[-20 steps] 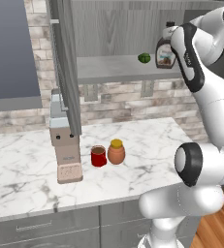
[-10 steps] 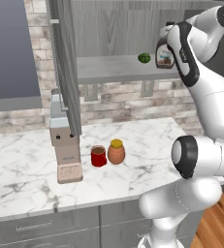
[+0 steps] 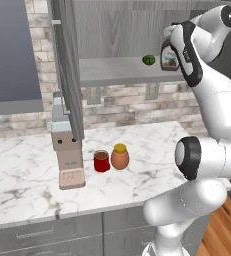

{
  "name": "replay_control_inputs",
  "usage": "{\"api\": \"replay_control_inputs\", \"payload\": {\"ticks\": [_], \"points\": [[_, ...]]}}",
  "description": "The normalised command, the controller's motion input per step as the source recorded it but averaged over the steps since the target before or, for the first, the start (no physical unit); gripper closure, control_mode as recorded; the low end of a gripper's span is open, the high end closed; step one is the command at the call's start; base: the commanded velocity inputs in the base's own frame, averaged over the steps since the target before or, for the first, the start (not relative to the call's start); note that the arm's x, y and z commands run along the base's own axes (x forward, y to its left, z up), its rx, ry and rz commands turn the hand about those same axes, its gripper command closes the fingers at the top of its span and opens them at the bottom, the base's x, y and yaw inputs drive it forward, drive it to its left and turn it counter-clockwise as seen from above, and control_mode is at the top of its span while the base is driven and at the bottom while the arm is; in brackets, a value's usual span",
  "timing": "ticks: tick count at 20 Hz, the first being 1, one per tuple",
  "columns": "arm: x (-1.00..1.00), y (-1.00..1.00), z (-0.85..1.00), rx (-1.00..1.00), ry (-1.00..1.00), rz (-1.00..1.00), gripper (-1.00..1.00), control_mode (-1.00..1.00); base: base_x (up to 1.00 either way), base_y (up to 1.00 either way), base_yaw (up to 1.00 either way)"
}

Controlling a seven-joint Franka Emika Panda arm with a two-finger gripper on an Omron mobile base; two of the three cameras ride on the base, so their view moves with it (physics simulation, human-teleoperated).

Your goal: Pick the syrup bottle and honey bottle from the cabinet and place them next to the mug.

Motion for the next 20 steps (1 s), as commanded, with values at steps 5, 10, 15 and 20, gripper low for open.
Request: {"api": "replay_control_inputs", "payload": {"ticks": [5,10,15,20], "points": [[0.07,0.0,0.0,0.0,0.0,0.0,-1.0,-1.0,0.0,0.0,0.0],[0.08,0.0,0.0,0.0,0.0,0.0,-1.0,-1.0,0.0,0.0,0.0],[0.08,0.0,0.0,0.0,0.0,0.0,-1.0,-1.0,0.0,0.0,0.0],[0.07,0.0,0.0,0.0,0.0,0.0,-1.0,-1.0,0.0,0.0,0.0]]}}
